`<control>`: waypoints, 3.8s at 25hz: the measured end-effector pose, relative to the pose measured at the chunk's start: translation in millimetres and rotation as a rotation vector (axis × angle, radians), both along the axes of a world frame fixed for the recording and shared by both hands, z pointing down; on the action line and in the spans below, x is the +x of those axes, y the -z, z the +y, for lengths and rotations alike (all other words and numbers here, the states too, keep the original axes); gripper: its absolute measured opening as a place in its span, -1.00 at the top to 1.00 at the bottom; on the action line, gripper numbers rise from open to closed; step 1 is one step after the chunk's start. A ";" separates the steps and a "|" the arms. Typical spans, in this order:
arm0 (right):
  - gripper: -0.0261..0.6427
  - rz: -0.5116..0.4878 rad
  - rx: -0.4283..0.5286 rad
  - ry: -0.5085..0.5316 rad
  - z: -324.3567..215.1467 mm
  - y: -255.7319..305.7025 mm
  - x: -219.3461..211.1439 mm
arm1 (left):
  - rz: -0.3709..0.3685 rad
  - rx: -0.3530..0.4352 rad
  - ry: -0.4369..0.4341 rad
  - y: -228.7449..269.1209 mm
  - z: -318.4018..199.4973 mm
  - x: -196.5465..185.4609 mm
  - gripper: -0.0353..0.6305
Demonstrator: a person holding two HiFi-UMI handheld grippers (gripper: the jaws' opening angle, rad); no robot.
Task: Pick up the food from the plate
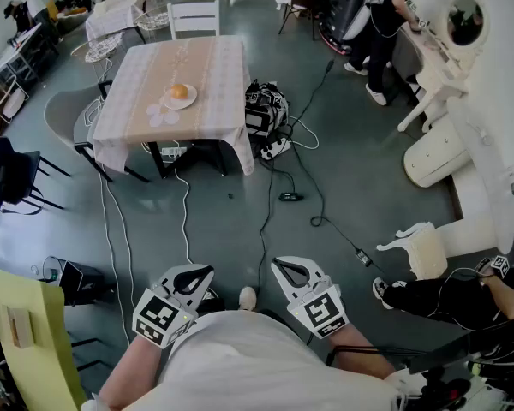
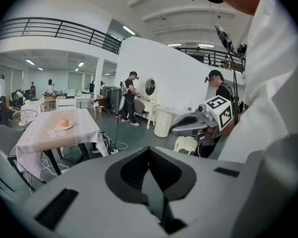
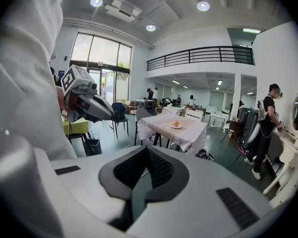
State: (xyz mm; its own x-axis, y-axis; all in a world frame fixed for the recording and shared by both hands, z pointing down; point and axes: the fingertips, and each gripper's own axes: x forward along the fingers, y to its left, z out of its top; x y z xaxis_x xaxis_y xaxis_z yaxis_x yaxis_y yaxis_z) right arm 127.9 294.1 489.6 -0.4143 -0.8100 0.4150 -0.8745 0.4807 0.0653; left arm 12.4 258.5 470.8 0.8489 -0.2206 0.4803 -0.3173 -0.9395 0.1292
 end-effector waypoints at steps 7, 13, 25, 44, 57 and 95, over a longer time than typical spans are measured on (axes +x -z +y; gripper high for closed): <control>0.89 0.008 -0.001 -0.001 -10.8 -2.4 -1.7 | 0.004 0.006 0.002 3.9 -13.0 -0.7 0.87; 0.89 0.014 -0.017 0.008 -37.6 -7.6 -8.1 | 0.007 -0.012 0.014 -4.8 -35.2 -9.0 0.87; 0.87 0.060 -0.071 -0.046 -172.4 -10.3 -26.2 | 0.088 -0.031 -0.048 -2.0 -167.4 -25.5 0.87; 0.19 0.157 -0.075 0.135 -523.6 -46.2 -34.6 | 0.107 -0.057 0.297 14.8 -390.1 -88.4 0.87; -0.07 0.191 -0.179 0.319 -726.8 -133.9 -26.2 | 0.032 -0.025 0.624 32.4 -473.1 -64.1 0.86; -0.16 0.190 -0.121 0.293 -660.8 -60.5 -72.3 | 0.082 0.044 0.692 45.0 -410.6 -155.1 0.86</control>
